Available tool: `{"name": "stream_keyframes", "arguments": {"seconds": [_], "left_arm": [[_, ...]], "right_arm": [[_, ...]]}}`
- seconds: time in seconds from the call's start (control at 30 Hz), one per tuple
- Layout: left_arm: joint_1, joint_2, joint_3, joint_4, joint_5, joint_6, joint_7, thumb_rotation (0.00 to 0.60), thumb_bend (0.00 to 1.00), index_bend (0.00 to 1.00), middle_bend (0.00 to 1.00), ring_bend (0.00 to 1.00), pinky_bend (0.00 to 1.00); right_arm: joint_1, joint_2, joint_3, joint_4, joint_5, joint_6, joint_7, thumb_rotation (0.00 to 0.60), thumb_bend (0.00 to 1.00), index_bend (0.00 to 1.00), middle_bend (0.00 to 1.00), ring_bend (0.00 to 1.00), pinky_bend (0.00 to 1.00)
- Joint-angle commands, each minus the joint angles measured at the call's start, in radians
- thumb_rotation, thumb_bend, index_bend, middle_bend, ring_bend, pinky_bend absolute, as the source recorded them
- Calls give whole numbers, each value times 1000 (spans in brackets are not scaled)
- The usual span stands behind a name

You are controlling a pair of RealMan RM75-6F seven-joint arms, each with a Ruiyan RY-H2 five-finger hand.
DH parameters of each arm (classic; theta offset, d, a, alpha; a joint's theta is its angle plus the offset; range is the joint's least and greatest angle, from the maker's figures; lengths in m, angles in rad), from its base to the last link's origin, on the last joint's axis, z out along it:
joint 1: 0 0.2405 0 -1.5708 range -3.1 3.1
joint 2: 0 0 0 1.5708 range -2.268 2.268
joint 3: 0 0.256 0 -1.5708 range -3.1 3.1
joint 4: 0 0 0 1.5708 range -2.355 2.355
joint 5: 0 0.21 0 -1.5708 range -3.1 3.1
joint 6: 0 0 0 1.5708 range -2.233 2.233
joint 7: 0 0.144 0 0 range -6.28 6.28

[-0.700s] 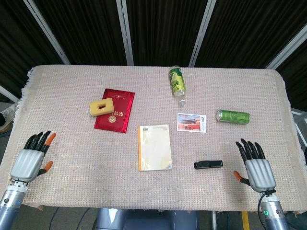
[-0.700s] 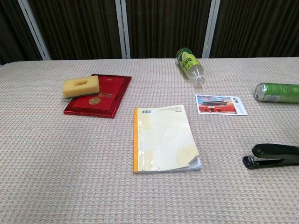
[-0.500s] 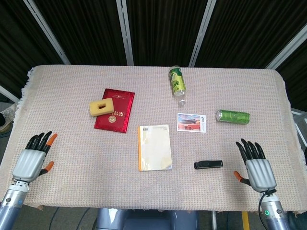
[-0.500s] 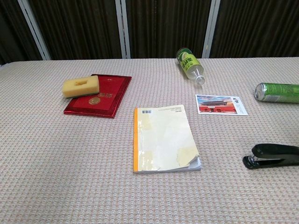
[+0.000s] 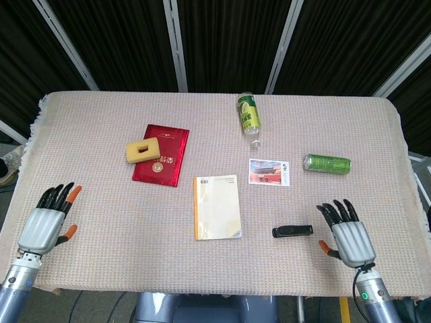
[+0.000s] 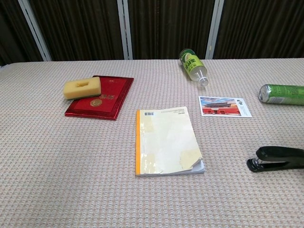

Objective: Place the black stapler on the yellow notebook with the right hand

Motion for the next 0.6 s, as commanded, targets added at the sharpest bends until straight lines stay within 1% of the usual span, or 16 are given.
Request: {"name": "stream_keyframes", "arguments": {"seconds": [0.03,0.13,0.27,0.4,0.6], "left_arm": [[-2,-2,0,0,4,2,2,600,298,0,0,0,94],[-3,-2,3,-2,12,5,2,600,299,0,0,0,94],[-5,0,6,-1,14,1,-1,600,298,0,0,0,94],[-7,1,7,2,14,-2,-8,600,297,0,0,0,94],[-6,6,9,0,18,2,-19,600,298,0,0,0,94]], "right_arm": [[28,-48,7,33,-1,-39,-13,600,227,220,222,154,168],[46,-86,10,63,15,-81,-12,600,228,235,236,173,211],[63,-122,15,94,36,-118,-19,600,228,249,247,191,241],[70,-149,15,121,46,-132,-19,600,229,263,259,209,268],[75,-178,9,157,46,-143,-9,600,245,330,321,282,338]]}}
